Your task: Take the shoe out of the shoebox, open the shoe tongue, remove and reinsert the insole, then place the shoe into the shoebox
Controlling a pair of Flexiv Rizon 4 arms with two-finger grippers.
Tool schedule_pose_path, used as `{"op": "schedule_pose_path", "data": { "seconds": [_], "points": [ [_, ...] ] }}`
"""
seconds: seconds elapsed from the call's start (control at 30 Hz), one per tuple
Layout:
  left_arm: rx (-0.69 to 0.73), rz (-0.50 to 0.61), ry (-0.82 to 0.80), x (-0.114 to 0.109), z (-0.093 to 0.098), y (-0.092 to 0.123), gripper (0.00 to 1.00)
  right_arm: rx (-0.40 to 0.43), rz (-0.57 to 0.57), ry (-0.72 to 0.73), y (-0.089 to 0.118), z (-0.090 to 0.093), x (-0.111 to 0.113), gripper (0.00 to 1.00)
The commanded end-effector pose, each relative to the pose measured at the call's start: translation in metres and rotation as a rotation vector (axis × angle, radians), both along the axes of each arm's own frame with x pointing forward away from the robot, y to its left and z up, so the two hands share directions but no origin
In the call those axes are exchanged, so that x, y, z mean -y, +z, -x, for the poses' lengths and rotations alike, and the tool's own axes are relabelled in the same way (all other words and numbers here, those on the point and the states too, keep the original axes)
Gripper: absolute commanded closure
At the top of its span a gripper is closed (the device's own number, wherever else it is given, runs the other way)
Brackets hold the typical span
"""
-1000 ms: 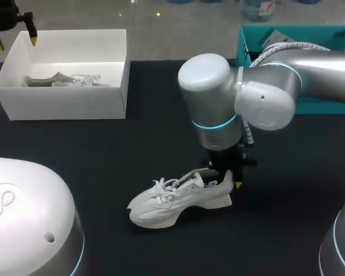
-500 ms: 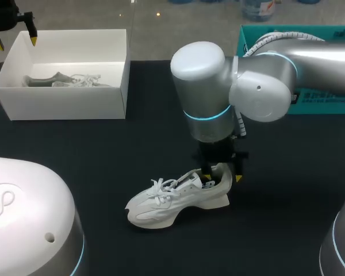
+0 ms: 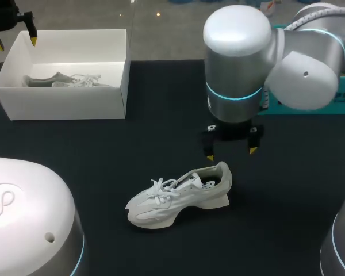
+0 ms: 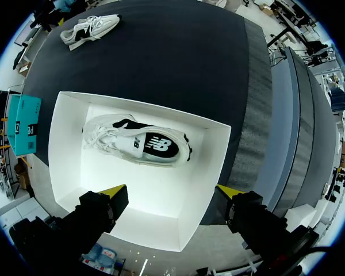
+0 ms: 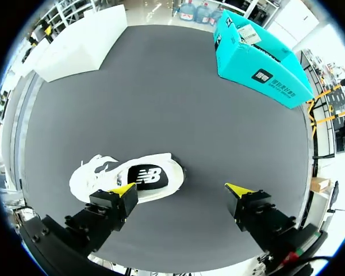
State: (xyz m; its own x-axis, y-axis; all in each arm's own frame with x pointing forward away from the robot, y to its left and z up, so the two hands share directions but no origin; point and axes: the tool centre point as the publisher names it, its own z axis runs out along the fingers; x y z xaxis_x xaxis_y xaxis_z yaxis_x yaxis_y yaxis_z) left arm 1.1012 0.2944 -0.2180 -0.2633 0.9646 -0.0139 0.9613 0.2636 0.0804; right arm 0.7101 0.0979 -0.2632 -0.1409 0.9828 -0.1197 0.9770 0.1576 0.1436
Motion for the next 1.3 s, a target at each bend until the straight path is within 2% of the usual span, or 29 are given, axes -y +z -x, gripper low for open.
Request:
{"op": "schedule_pose_path", "data": {
  "seconds": [0.03,0.4,0.47,0.5,0.6,0.67,0.8,1.3],
  "points": [
    [0.000,-0.001,-0.001,0.000,0.000,0.000,0.00,0.042,-0.256,0.183,0.010,0.005,0.039,0.00],
    [0.000,-0.001,-0.001,0.000,0.000,0.000,0.00,0.042,-0.256,0.183,0.010,0.005,0.039,0.00],
    [0.000,-0.001,-0.001,0.000,0.000,0.000,0.00,0.135,-0.327,0.468,0.007,0.002,0.041,0.00],
    [0.000,-0.001,-0.001,0.000,0.000,0.000,0.00,0.135,-0.342,0.561,0.006,0.003,0.043,0.00],
    [0.000,-0.001,-0.001,0.000,0.000,0.000,0.00,0.163,-0.275,0.874,0.002,0.005,0.044,0.00],
    [0.000,-0.001,-0.001,0.000,0.000,0.000,0.00,0.183,-0.184,1.102,-0.001,0.011,0.042,0.00],
    [0.000,-0.001,-0.001,0.000,0.000,0.000,0.00,0.250,-0.259,1.407,-0.001,0.021,0.048,0.00],
    [0.000,-0.001,-0.001,0.000,0.000,0.000,0.00,0.250,-0.259,1.407,-0.001,0.021,0.048,0.00]
  ]
}}
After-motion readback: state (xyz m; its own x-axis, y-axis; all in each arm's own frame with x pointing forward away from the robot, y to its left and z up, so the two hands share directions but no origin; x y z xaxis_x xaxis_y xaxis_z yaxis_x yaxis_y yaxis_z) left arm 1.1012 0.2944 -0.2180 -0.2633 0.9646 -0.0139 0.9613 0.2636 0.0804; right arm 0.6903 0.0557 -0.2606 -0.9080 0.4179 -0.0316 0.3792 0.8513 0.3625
